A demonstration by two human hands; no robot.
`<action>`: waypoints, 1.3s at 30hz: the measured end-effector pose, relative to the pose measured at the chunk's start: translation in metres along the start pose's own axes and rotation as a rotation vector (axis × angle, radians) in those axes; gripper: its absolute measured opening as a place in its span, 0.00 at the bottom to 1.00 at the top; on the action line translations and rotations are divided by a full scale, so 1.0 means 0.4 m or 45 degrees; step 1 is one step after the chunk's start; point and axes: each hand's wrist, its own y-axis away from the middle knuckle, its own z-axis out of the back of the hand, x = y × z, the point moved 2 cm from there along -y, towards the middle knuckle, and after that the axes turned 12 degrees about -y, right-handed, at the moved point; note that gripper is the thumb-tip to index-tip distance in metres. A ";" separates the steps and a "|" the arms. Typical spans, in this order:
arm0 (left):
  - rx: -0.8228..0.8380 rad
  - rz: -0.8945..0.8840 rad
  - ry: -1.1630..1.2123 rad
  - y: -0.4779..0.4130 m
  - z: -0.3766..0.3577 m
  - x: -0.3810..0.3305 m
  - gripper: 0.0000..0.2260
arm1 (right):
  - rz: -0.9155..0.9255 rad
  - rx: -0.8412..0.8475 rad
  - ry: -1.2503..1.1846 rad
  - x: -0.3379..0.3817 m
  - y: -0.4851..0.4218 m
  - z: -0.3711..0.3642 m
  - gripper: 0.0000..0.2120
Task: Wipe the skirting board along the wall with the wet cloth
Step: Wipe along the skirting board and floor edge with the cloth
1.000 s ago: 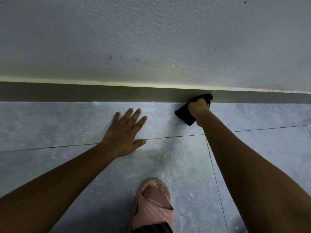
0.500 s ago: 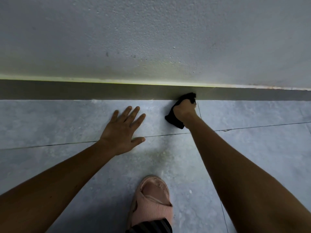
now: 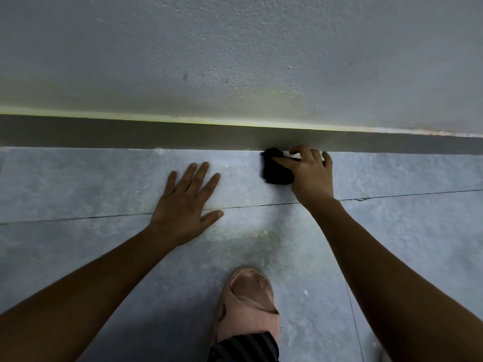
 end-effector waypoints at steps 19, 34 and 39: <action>0.001 -0.068 -0.019 -0.008 0.008 0.001 0.37 | -0.639 -0.040 -0.631 -0.020 0.024 -0.057 0.36; -0.009 -0.060 -0.017 -0.008 0.006 -0.001 0.36 | -1.133 0.104 -0.784 0.029 -0.058 -0.056 0.48; -0.025 -0.072 -0.008 -0.008 -0.002 0.000 0.35 | -0.971 0.247 -0.684 0.081 -0.054 -0.096 0.53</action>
